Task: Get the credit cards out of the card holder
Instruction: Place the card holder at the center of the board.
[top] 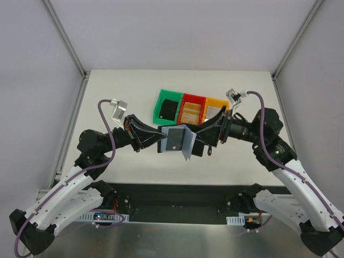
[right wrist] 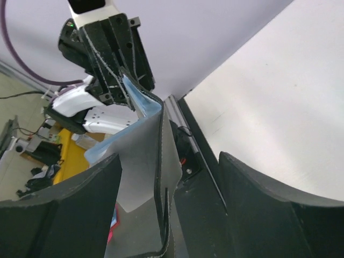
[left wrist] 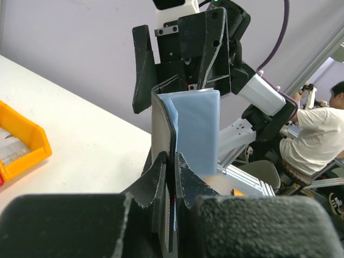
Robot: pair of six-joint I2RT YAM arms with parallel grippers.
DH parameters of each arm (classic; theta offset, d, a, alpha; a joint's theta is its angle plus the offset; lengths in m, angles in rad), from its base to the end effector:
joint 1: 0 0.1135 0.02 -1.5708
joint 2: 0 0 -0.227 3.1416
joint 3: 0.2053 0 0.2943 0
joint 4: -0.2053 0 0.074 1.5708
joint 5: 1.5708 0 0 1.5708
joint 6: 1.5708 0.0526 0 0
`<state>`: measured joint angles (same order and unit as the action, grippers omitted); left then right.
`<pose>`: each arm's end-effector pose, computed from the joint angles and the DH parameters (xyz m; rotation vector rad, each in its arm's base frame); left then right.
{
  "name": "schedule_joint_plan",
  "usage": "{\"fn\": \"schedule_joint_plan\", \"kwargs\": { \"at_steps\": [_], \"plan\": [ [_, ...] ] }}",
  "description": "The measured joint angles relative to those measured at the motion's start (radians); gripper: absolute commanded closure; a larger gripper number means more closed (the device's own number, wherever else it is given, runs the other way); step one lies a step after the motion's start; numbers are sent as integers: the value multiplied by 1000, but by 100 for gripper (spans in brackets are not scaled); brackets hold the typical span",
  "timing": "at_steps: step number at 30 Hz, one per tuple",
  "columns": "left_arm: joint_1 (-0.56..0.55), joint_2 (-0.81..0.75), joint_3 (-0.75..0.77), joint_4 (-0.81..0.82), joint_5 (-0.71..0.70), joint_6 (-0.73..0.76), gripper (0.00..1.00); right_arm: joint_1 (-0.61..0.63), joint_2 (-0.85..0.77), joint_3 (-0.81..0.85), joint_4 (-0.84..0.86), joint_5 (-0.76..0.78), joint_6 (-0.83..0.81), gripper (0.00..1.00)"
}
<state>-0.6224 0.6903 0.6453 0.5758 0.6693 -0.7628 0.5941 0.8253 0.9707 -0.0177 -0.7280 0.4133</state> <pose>0.1718 -0.1635 0.3634 0.6011 1.1670 -1.5516 0.1915 0.1716 0.3958 -0.7782 1.4278 1.3165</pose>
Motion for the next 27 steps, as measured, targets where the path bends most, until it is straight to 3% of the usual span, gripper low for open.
{"fn": "schedule_joint_plan", "kwargs": {
  "at_steps": [11,21,24,27],
  "plan": [
    [0,-10,0,-106,-18,24,100,-5,16,276,-370,142,-266,7],
    [0,25,0,-109,8,22,100,66,151,344,-511,156,-425,5],
    [0,27,0,-91,16,14,100,73,204,341,-539,166,-458,16],
    [0,27,0,-68,29,6,100,74,217,327,-546,160,-483,37]
  ]
}}
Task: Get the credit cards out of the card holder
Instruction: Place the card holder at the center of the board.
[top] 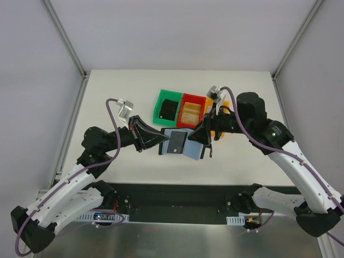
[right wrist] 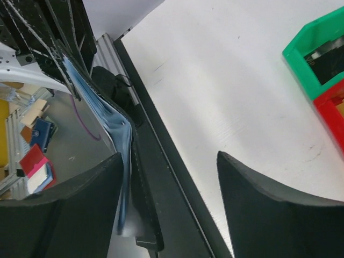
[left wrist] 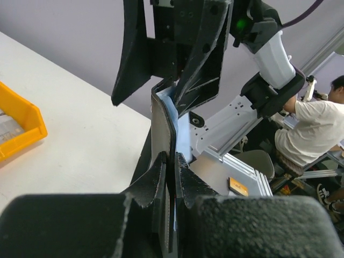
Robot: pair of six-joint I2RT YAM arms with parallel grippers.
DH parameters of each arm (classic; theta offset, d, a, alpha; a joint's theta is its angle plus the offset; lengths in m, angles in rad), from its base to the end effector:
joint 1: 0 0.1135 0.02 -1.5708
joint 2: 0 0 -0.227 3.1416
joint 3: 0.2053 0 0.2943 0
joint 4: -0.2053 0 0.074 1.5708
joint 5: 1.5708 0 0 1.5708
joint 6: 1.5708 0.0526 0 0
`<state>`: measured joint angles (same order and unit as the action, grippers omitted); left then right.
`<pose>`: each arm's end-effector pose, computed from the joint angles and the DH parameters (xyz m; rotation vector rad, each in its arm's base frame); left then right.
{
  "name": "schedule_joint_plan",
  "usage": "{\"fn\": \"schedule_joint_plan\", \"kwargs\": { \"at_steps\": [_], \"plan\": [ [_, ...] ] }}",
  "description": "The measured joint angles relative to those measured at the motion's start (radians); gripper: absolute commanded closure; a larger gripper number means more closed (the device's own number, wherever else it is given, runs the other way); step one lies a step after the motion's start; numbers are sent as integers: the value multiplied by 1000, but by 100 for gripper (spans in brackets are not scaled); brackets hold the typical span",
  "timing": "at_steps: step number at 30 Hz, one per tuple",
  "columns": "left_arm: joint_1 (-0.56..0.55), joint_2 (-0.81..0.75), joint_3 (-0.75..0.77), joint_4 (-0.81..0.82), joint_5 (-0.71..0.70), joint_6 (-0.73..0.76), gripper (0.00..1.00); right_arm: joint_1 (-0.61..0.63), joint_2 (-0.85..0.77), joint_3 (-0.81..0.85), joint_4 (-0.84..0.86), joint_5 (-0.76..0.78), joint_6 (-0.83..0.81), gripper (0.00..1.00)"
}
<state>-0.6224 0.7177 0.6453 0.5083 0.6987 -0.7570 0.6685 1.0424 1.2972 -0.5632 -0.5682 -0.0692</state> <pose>0.1788 -0.1699 0.3500 0.6159 1.2687 -1.5665 0.2038 0.1970 0.4043 -1.0607 1.6220 0.9377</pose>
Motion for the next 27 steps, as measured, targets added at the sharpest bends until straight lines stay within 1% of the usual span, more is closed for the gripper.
{"fn": "schedule_joint_plan", "kwargs": {
  "at_steps": [2,8,9,11,12,14,15,16,18,22,24,27],
  "plan": [
    [0,0,-5,13,0,-5,100,0,-2,-20,5,-21,-3,48],
    [0,-2,-27,17,-1,-10,100,0,-15,-108,54,-98,23,73],
    [0,-2,-28,16,0,-10,100,0,-20,-123,63,-111,31,81],
    [0,-2,-32,16,-1,-10,84,0,-27,-141,76,-132,44,97],
    [0,-2,-34,16,-1,-9,72,0,-30,-146,84,-141,50,100],
    [0,-2,-39,16,-3,-6,48,1,-35,-152,93,-149,55,100],
    [0,-4,-40,14,-4,-4,40,0,-37,-159,100,-151,59,100],
    [0,-8,-42,10,-5,-2,36,0,-38,-166,102,-151,60,100],
    [0,-26,-53,-4,-18,6,33,-2,-38,-189,110,-153,61,100],
    [0,-90,-74,-138,-76,45,27,-6,-38,-242,117,-154,80,100],
    [0,-135,-78,-227,-134,74,25,-9,-37,-265,120,-153,89,100],
    [0,-200,-79,-349,-263,105,25,-11,-19,-281,127,-152,107,100]
  ]
}}
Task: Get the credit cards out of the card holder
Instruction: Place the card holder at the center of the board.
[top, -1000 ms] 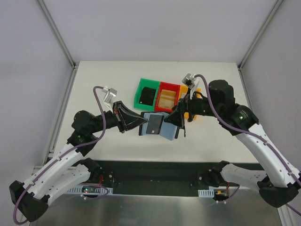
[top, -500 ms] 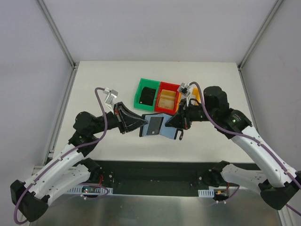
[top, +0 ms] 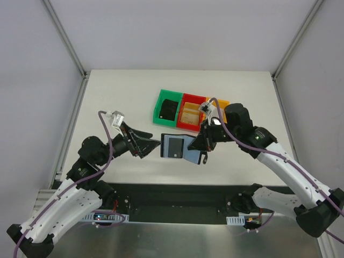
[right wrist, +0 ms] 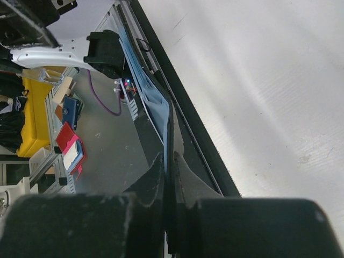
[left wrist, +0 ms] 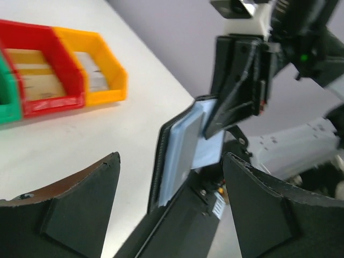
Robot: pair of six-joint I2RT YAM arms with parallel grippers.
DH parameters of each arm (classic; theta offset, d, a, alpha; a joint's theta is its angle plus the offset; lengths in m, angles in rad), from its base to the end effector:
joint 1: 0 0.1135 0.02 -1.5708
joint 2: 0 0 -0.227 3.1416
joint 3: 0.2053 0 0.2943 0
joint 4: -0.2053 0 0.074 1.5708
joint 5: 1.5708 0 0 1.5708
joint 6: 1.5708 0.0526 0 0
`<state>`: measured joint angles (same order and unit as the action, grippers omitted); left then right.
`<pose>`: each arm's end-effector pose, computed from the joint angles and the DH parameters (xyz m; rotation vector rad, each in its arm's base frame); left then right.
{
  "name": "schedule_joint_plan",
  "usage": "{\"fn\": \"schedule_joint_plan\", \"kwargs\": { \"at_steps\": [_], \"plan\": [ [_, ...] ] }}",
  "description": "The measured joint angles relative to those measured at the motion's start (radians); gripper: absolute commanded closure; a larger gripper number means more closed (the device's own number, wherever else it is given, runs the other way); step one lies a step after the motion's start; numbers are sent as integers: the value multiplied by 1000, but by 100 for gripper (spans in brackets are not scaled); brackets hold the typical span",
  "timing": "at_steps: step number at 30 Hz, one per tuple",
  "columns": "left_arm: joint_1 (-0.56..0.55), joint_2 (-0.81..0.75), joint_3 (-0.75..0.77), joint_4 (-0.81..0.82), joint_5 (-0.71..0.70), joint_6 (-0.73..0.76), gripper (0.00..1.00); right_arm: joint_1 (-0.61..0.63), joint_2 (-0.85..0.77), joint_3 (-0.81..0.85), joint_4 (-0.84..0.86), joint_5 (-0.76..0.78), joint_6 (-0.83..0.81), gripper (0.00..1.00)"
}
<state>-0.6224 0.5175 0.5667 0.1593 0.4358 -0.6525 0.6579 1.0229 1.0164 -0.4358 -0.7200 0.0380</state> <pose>0.1712 -0.1501 0.3251 0.3790 1.4745 -1.3396 0.2105 0.2065 0.3168 -1.0797 1.7857 1.1563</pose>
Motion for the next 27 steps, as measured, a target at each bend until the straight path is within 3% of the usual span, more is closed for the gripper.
{"fn": "schedule_joint_plan", "kwargs": {
  "at_steps": [8,19,27],
  "plan": [
    [0,-58,-11,-275,-318,10,32,8,120,-47,114,-7,67,100],
    [0,-274,-60,-344,-421,12,28,53,379,-66,235,24,100,100],
    [0,-262,-93,-346,-419,9,27,51,520,-154,284,108,100,100]
  ]
}}
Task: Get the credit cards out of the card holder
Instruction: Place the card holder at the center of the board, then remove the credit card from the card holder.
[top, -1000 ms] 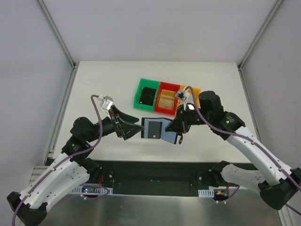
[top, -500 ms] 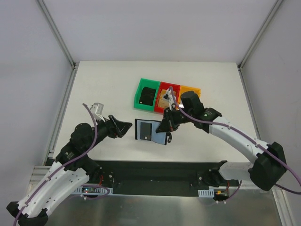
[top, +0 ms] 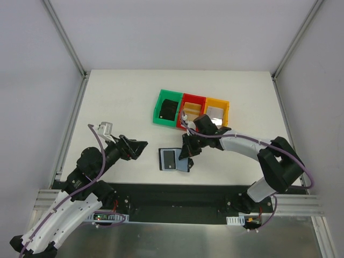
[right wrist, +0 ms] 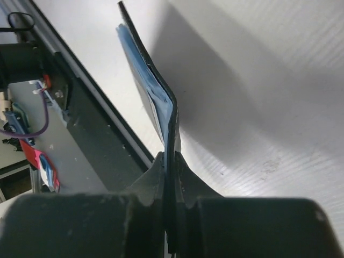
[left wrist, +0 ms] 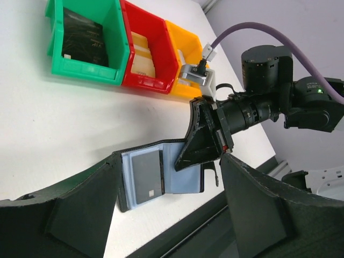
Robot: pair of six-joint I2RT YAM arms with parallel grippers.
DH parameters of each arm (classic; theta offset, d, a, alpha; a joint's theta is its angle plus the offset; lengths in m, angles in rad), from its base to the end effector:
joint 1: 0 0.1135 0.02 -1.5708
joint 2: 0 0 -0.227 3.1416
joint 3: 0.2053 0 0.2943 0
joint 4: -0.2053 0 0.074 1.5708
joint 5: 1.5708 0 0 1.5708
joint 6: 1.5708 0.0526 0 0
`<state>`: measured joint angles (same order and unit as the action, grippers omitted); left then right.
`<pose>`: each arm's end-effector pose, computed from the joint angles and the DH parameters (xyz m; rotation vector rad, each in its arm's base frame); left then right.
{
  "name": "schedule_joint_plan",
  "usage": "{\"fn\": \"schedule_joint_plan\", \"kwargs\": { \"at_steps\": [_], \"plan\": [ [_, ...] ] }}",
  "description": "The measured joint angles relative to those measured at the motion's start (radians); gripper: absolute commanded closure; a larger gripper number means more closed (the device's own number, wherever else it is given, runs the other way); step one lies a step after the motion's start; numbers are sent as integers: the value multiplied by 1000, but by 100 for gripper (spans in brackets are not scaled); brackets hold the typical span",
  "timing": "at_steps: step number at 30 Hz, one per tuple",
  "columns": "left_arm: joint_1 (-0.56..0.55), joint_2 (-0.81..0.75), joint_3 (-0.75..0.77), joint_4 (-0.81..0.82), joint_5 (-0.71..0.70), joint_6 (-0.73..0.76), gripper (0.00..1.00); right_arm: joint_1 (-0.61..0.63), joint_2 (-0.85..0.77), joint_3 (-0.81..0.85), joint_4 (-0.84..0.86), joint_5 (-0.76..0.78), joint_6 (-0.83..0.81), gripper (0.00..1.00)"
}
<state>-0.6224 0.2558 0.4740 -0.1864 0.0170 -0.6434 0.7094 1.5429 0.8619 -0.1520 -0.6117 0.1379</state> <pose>0.1581 -0.1145 0.2959 -0.0028 1.6293 -1.0060 0.2490 0.2535 0.1190 -0.9931 2.3024 1.1120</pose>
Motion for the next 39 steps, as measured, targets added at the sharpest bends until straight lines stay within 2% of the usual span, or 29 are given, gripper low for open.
{"fn": "schedule_joint_plan", "kwargs": {
  "at_steps": [9,11,15,17,20,26,32,36,37,39],
  "plan": [
    [0,20,-4,-7,1,0,26,-12,28,-26,35,77,0,99],
    [0,24,-4,-6,1,0,26,-24,27,-29,35,96,0,88],
    [0,40,-4,-6,1,0,25,-41,27,-47,31,132,-9,56],
    [0,48,-4,-6,2,0,25,-47,27,-56,26,149,-16,48],
    [0,55,-4,-6,8,0,25,-55,25,-63,8,177,-25,42],
    [0,58,-4,-6,21,0,24,-87,-58,-66,-66,254,-47,39],
    [0,81,-4,-5,32,0,25,-69,-289,-43,-228,420,-77,37],
    [0,113,-13,13,36,0,25,76,-423,40,-311,504,-96,39],
    [0,121,-16,19,38,0,25,135,-428,71,-320,521,-99,42],
    [0,135,-21,34,46,-1,26,240,-410,117,-325,543,-99,56]
  ]
}}
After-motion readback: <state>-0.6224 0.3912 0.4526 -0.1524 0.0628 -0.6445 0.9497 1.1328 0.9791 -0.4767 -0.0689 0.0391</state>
